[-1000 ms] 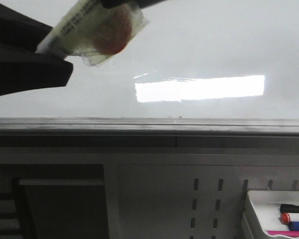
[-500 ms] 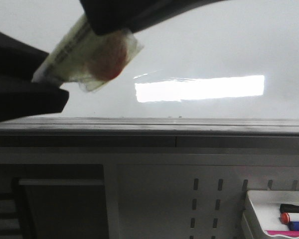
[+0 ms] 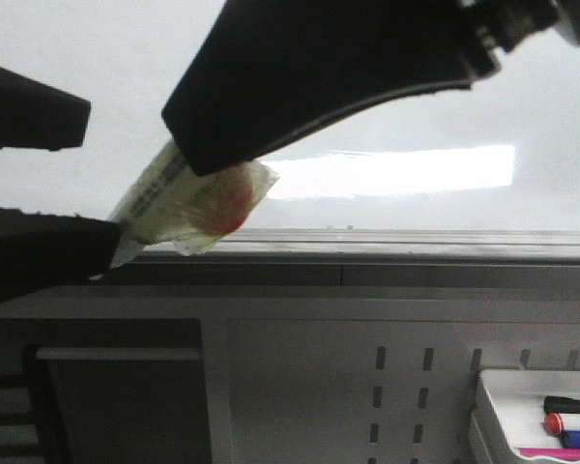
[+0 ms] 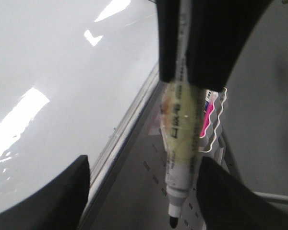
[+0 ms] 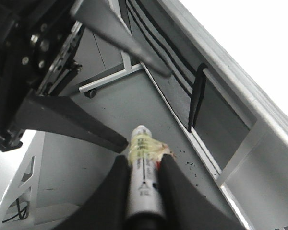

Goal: Write number 4 on whiteboard

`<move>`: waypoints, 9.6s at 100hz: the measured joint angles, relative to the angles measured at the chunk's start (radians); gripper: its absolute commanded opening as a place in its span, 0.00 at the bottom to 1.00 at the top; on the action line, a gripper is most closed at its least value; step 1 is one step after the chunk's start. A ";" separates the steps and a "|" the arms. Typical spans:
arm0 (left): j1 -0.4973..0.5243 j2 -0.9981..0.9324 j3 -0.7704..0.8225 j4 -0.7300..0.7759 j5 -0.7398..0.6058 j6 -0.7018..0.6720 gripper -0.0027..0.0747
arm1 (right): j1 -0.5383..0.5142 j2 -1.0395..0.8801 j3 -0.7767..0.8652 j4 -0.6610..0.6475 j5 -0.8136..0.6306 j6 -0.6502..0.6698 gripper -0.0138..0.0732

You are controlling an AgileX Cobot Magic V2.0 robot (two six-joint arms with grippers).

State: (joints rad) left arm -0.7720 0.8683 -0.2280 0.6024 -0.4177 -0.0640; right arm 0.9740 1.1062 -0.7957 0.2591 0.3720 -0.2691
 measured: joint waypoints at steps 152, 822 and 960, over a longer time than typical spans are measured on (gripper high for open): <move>0.416 -0.317 -0.002 -0.364 0.171 0.079 0.67 | -0.300 0.472 -0.459 -0.069 0.038 0.000 0.09; 0.300 -0.747 -0.125 -0.900 0.649 0.180 0.01 | -0.219 -0.848 0.435 -0.192 -0.139 0.000 0.08; 0.866 -0.874 0.231 -0.602 0.762 -0.005 0.01 | -0.219 -0.848 0.437 -0.192 -0.139 0.000 0.08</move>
State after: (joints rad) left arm 0.0939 -0.0061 0.0034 0.0000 0.3438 -0.0694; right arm 0.7552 0.2577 -0.3582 0.0676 0.2333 -0.2691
